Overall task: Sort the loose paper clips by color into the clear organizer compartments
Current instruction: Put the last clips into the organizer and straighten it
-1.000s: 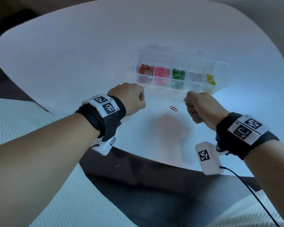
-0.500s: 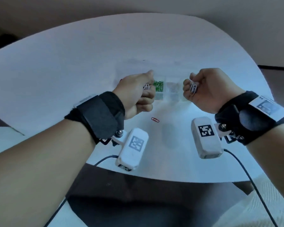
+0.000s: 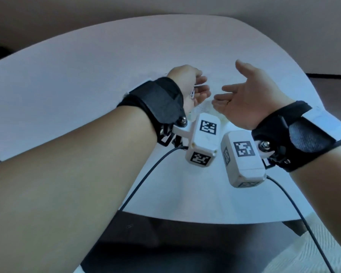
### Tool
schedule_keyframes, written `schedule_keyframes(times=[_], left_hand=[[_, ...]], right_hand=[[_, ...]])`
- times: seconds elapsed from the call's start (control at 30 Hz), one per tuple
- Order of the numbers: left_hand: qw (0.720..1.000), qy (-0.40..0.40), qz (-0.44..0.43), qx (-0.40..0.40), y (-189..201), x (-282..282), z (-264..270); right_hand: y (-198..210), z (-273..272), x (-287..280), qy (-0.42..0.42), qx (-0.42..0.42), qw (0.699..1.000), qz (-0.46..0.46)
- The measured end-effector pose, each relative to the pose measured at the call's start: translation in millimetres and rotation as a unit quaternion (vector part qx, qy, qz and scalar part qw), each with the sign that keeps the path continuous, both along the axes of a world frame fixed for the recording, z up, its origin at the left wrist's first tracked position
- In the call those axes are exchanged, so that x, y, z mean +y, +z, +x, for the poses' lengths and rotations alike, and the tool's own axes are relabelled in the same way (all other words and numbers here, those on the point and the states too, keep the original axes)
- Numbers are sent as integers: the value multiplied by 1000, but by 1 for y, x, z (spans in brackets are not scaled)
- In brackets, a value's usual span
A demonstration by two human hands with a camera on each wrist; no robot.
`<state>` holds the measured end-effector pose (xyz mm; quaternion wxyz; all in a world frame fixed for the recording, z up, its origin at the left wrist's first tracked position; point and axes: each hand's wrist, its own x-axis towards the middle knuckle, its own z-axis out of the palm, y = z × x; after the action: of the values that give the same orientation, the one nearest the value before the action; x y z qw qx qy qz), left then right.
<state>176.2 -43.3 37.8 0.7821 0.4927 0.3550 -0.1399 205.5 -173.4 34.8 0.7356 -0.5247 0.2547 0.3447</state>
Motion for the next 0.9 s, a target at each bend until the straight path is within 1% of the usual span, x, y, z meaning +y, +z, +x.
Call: schedule_keyframes(times=[0.07,0.17,0.23,0.3,0.37,0.4,0.47,0.53,0.6,0.67,0.7,0.73,0.8,0.83,0.9], left_hand=[[1000,-4,5,0,-1,-5,7],[996,-81,33,14,-4,-7,15],[992,-115,44,11,-5,-5,15],[992,-122,31,2,-5,-2,11],[993,-112,34,-11,-4,3,4],[992,-110,52,-23,-3,7,0],[987,-104,114,-47,1,19,-9],[977,-95,180,-67,8,37,-21],[964,-97,231,-85,16,57,-34],[951,-107,277,-89,19,75,-47],[942,-116,305,-84,19,82,-54],[930,-129,336,-74,18,89,-61],[900,-168,401,-39,10,103,-74],[880,-191,434,-16,5,109,-82],[840,-230,490,29,-10,123,-96]], right_hand=[[2,2,-8,-33,-14,999,-2],[6,3,-23,-70,-34,997,-6],[9,3,-31,-82,-49,995,2],[11,0,-35,-79,-70,994,4],[12,-4,-35,-63,-100,993,-15],[12,-6,-32,-52,-116,992,-27],[12,-12,-24,-11,-151,987,-57],[10,-21,-14,64,-201,970,-122],[3,-31,-5,142,-250,937,-197],[-8,-40,4,216,-280,897,-266],[-15,-44,8,256,-293,871,-299],[-22,-48,12,298,-311,839,-334],[-34,-56,20,375,-347,763,-395],[-39,-61,24,403,-358,734,-412],[-51,-68,29,444,-364,699,-427]])
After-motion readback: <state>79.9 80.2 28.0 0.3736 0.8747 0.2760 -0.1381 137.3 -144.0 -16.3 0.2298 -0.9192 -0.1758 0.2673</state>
